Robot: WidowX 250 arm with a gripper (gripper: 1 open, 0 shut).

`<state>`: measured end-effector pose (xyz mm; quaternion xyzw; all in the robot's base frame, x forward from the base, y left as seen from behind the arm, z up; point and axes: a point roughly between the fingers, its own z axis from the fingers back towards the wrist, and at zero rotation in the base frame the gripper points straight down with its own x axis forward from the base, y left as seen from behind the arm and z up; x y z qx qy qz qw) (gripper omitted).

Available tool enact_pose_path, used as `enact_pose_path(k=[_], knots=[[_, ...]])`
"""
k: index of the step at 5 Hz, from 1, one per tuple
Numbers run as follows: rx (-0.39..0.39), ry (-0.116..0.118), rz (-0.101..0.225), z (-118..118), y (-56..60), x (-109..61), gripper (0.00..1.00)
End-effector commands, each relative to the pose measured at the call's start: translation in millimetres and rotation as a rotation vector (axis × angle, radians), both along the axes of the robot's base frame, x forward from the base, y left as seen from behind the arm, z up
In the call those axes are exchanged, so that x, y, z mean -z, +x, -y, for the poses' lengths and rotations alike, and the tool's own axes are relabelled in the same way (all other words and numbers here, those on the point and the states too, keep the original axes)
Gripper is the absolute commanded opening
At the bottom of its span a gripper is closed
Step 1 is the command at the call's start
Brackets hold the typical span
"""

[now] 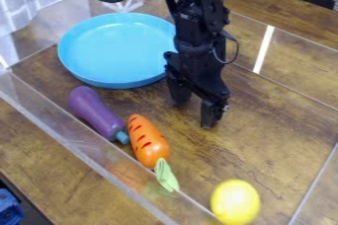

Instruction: Remove the carrot from the blue tray and put it on the table

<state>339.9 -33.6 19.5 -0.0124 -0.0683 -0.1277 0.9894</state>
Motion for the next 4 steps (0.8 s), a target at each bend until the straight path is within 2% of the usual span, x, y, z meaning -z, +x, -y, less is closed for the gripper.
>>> enact_pose_path(k=[1,4], knots=[[0.015,0.002,0.030,7,4.7,-5.3,1.00],[0.059,0.015,0.051,17,3.0,-4.6,1.00]])
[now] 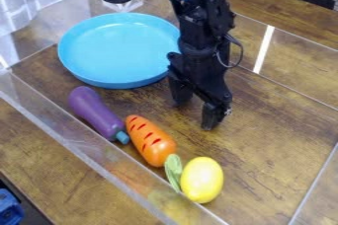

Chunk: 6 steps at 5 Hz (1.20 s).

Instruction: Remove the carrot from the blue tray and put it on the table

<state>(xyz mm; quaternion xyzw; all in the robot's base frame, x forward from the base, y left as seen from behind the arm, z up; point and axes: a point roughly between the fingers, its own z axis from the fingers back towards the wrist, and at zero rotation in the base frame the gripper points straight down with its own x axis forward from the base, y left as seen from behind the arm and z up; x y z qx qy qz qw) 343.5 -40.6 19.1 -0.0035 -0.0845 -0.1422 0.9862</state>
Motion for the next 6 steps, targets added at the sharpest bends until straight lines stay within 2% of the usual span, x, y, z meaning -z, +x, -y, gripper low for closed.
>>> enact_pose_path(k=[1,6], knots=[[0.018,0.007,0.012,12,-6.2,-4.7,1.00],[0.005,0.028,-0.024,25,-39.1,-7.2,1.00]])
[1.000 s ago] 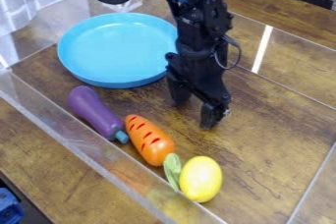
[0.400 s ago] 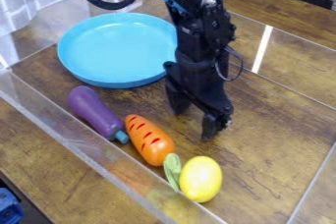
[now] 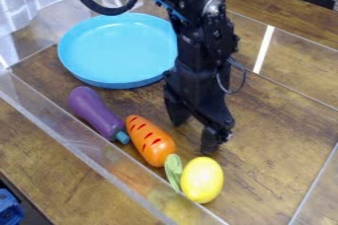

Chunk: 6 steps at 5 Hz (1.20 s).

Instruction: Remove the carrot from the blue tray and put it on the table

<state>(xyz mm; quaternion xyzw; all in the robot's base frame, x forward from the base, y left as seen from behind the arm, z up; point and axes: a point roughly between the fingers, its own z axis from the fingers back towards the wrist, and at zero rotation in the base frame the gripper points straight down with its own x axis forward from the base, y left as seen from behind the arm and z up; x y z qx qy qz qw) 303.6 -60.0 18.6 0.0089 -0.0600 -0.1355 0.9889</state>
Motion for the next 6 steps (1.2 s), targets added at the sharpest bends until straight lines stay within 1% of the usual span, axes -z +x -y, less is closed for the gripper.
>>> enact_pose_path(k=[1,2,4,6], knots=[[0.026,-0.001,0.018,9,-4.8,-7.8,1.00],[0.030,0.002,0.017,11,-9.3,-8.7,1.00],[0.026,0.006,0.015,13,-14.3,-10.5,1.00],[0.040,-0.004,0.021,24,-21.2,-12.0,1.00]])
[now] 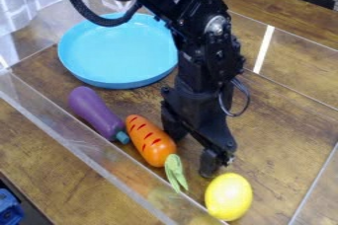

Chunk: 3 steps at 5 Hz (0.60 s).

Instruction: Remove the carrot from the blue tray and put it on the table

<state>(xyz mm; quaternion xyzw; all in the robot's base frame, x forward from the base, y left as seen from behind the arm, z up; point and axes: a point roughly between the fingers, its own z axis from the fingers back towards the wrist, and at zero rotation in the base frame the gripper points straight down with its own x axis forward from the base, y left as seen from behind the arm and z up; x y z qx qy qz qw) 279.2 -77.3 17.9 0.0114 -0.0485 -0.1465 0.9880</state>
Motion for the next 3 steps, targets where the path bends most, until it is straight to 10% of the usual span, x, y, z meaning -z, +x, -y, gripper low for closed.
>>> enact_pose_path(k=[1,3], knots=[[0.028,-0.019,0.047,14,0.4,-13.7,1.00],[0.042,-0.024,0.070,25,0.2,-14.8,1.00]])
